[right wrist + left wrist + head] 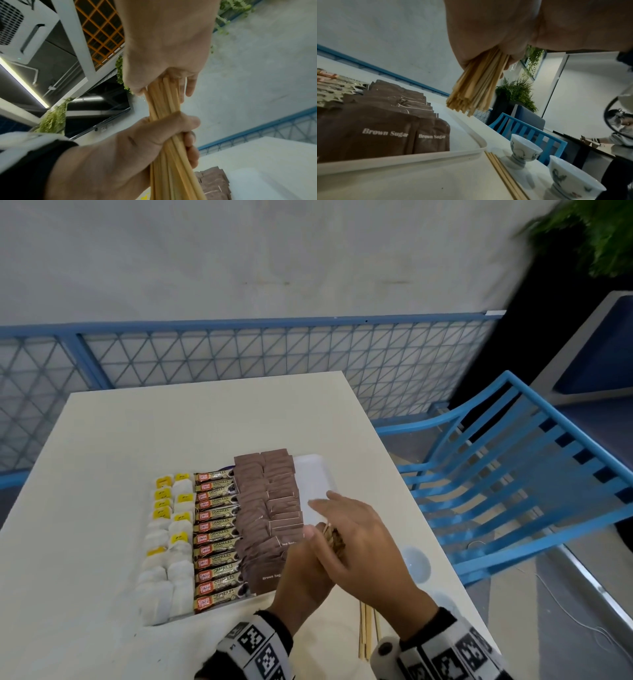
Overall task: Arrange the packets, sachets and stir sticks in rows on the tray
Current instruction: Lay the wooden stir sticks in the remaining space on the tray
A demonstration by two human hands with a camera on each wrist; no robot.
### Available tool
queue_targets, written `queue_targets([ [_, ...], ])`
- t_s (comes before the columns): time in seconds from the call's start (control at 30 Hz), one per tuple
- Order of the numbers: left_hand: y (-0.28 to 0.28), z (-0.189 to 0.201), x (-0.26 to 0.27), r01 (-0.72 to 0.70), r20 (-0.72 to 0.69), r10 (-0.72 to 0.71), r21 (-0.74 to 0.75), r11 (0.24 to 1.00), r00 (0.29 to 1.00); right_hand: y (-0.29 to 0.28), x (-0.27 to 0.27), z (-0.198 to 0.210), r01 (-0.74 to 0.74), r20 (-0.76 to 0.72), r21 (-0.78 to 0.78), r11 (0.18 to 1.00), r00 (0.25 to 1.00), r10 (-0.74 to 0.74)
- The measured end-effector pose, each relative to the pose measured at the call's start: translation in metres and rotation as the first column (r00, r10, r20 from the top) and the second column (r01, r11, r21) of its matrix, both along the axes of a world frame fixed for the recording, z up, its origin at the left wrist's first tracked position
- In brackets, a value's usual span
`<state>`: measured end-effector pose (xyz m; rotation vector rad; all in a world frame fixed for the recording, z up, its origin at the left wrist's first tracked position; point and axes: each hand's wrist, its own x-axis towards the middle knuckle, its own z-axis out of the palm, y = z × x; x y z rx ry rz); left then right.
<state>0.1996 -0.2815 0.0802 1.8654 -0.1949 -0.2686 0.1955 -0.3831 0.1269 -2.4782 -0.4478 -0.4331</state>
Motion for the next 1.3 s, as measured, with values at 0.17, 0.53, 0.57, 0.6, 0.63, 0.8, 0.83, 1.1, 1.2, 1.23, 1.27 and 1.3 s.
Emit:
queue_targets([
  [0.17, 0.01, -0.006, 0.0, -0.131, 0.027, 0.132, -0.053, 0.99, 0.991, -0.024, 0.0, -0.02, 0.358, -0.34, 0.283, 0.89, 0.905, -0.256],
  [0.53, 0.051, -0.013, 0.007, -0.398, -0.14, 0.385, -0.076, 0.914, 0.912, -0.045, -0.028, -0.134, 0.379, -0.71, -0.289, 0.879, 0.531, -0.462],
  [0.57, 0.053, -0.012, 0.007, -0.418, -0.15, 0.403, -0.088, 0.904, 0.903, -0.044, -0.029, -0.138, 0.399, -0.703, -0.291, 0.87, 0.528, -0.477],
  [0.6, 0.055, -0.011, 0.007, -0.437, -0.159, 0.419, -0.107, 0.893, 0.894, -0.044, -0.03, -0.142, 0.41, -0.683, -0.298, 0.862, 0.539, -0.492],
  [0.63, 0.057, -0.01, 0.006, -0.453, -0.164, 0.433, -0.121, 0.883, 0.887, -0.044, -0.032, -0.145, 0.415, -0.671, -0.309, 0.856, 0.543, -0.505],
  [0.8, 0.062, -0.007, 0.001, -0.492, -0.163, 0.472, -0.111, 0.864, 0.866, -0.045, -0.03, -0.148, 0.504, -0.695, -0.274, 0.819, 0.485, -0.531],
  [0.83, 0.062, -0.006, 0.001, -0.5, -0.163, 0.48, -0.11, 0.859, 0.862, -0.046, -0.029, -0.148, 0.518, -0.71, -0.265, 0.814, 0.466, -0.528],
  [1.1, 0.062, -0.008, -0.004, -0.507, -0.184, 0.483, -0.117, 0.854, 0.856, -0.04, -0.027, -0.142, 0.525, -0.697, -0.293, 0.799, 0.454, -0.554],
  [1.2, 0.061, -0.01, -0.005, -0.476, -0.214, 0.444, -0.135, 0.869, 0.87, -0.037, -0.028, -0.138, 0.527, -0.702, -0.273, 0.805, 0.463, -0.541],
  [1.23, 0.061, -0.011, -0.005, -0.46, -0.228, 0.422, -0.147, 0.876, 0.877, -0.038, -0.028, -0.139, 0.53, -0.707, -0.266, 0.805, 0.46, -0.537],
  [1.27, 0.062, -0.013, -0.005, -0.444, -0.251, 0.398, -0.16, 0.882, 0.882, -0.039, -0.028, -0.138, 0.535, -0.715, -0.259, 0.805, 0.454, -0.532],
  [1.3, 0.063, -0.015, -0.004, -0.431, -0.28, 0.374, -0.182, 0.884, 0.884, -0.041, -0.028, -0.138, 0.539, -0.726, -0.243, 0.806, 0.45, -0.52],
])
